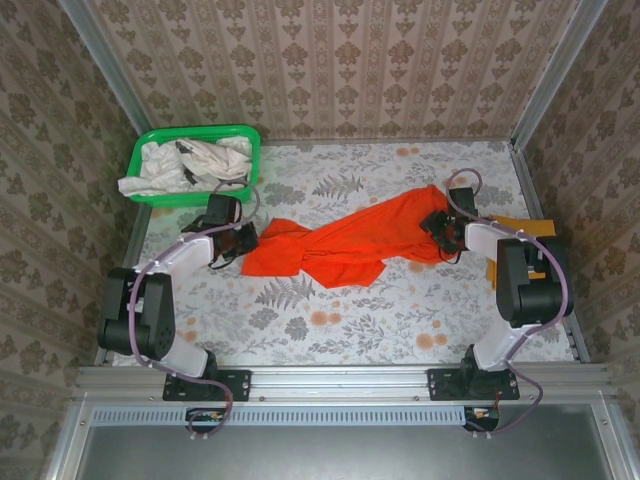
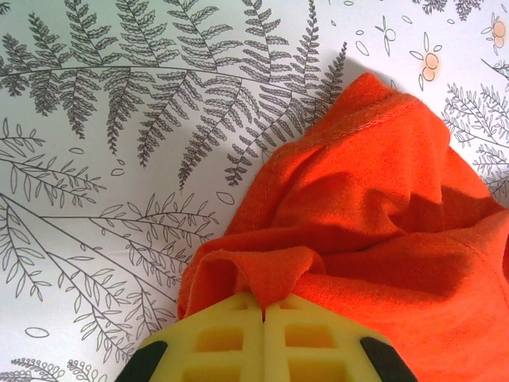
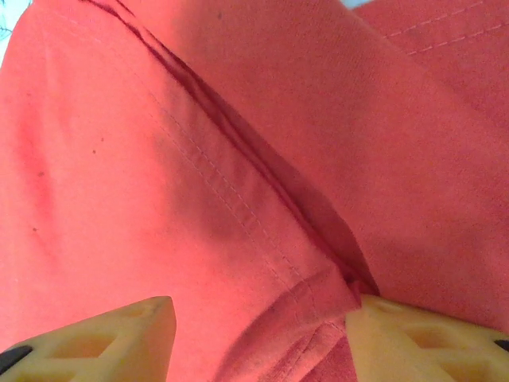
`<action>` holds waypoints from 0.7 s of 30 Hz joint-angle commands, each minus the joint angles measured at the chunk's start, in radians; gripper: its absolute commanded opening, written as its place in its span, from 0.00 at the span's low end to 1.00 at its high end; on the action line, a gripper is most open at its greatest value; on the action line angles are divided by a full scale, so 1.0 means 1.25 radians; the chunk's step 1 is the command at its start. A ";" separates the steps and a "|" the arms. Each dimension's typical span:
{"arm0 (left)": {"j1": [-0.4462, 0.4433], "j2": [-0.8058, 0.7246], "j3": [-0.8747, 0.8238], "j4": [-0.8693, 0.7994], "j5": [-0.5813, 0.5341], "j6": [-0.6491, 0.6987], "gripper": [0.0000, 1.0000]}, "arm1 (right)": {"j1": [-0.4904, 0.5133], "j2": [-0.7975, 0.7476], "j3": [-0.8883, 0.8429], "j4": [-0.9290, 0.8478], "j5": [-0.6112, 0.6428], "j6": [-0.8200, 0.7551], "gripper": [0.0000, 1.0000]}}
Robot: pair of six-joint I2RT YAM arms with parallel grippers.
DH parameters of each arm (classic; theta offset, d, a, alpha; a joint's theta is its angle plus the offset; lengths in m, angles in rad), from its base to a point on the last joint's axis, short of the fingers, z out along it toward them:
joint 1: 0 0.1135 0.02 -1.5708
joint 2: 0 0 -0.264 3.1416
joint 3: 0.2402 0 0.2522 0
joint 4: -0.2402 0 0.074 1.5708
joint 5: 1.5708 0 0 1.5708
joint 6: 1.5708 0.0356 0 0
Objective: Fold and stack the t-shirts
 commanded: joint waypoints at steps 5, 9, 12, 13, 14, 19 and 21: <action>-0.006 -0.048 -0.023 -0.011 -0.017 -0.009 0.00 | -0.013 0.029 0.037 0.010 -0.031 0.005 0.28; -0.002 -0.062 -0.034 -0.011 -0.024 -0.008 0.00 | -0.023 0.012 0.034 0.002 -0.043 -0.003 0.00; -0.002 -0.077 -0.039 -0.011 -0.026 -0.010 0.00 | -0.024 -0.032 0.021 0.007 -0.048 -0.020 0.00; -0.001 -0.081 -0.041 -0.013 -0.027 -0.012 0.00 | -0.024 -0.050 0.014 0.014 -0.051 -0.025 0.00; -0.002 -0.087 -0.044 -0.013 -0.028 -0.012 0.00 | -0.024 -0.070 0.005 0.019 -0.056 -0.029 0.00; -0.001 -0.125 -0.049 -0.048 -0.038 -0.018 0.00 | -0.024 -0.177 -0.053 0.003 -0.037 -0.016 0.00; 0.000 -0.145 -0.057 -0.068 -0.041 -0.022 0.00 | -0.023 -0.231 -0.087 -0.016 -0.028 -0.004 0.00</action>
